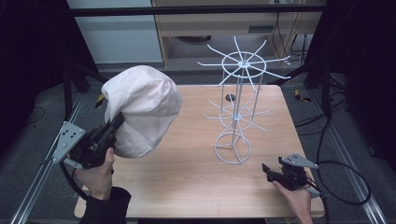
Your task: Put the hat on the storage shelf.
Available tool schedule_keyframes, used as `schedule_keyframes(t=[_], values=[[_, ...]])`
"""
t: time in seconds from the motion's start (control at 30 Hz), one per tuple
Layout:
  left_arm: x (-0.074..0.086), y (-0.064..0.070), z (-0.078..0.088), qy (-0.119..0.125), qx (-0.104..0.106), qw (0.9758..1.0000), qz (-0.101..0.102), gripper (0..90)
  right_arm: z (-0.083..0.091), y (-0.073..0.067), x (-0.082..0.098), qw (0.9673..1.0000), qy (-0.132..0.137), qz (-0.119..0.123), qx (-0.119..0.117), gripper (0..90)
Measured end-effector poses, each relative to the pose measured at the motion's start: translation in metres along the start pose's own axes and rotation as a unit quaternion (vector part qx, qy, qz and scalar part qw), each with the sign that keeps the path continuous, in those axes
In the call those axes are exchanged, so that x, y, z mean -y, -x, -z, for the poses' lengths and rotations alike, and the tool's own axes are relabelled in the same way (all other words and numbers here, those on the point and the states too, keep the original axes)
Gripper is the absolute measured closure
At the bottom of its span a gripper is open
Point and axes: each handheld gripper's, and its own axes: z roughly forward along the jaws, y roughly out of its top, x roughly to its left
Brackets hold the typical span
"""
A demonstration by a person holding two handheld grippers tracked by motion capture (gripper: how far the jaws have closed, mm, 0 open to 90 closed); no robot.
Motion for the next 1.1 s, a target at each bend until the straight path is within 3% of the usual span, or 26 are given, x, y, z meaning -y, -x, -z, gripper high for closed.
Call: schedule_keyframes(t=[0.37, 1.1], values=[[-0.016, 0.004, 0.003, 0.035, 0.013, 0.9993, 0.01, 88.2, 0.0, 0.0, 0.0, 1.0, 0.001, 0.0, 0.001, 28.4], [-0.045, 0.021, 0.011, 0.097, 0.036, 0.9945, 0.012, 88.2, 0.0, 0.001, 0.0, 1.0, 0.001, -0.001, 0.002, 28.4]])
